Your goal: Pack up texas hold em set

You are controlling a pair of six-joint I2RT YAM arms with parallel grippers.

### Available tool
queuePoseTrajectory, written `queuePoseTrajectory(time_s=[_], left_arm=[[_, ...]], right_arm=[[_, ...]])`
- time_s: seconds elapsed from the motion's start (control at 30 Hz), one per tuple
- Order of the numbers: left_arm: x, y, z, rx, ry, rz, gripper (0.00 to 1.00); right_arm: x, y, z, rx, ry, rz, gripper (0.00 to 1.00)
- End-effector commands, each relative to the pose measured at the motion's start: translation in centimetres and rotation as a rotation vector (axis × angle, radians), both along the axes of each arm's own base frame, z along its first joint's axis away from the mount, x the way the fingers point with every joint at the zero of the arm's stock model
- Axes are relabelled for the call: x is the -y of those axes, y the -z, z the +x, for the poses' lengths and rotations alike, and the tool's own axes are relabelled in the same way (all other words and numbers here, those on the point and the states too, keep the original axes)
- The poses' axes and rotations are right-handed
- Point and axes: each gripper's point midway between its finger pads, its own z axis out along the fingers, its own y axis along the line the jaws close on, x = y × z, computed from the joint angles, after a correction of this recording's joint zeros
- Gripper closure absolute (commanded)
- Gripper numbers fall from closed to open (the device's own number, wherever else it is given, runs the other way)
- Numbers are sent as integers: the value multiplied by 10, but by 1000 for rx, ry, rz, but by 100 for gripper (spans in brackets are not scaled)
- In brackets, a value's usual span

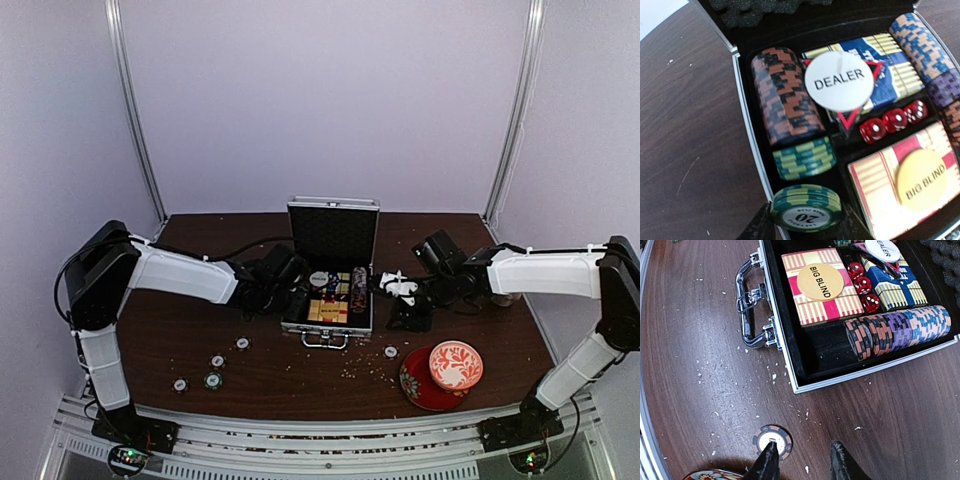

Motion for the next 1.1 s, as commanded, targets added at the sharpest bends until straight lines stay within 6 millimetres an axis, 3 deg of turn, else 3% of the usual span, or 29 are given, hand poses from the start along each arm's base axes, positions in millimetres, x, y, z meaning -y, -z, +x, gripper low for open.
queuePoseTrajectory(time_s=[0.0, 0.43, 0.63, 0.83, 1.07], left_arm=[[12, -12, 26, 76, 2, -32, 72], [16, 2, 38, 70, 30, 14, 70], [20, -9, 33, 66, 54, -12, 68], [20, -24, 28, 90, 80, -52, 47], [16, -32, 26, 94, 110, -13, 39]], right_arm=[[-3, -4, 5, -6, 12, 10, 63], [-1, -1, 6, -2, 20, -4, 63], [-1, -2, 7, 0, 20, -3, 63], [-1, -2, 6, 1, 19, -3, 63], [0, -3, 6, 5, 18, -1, 63]])
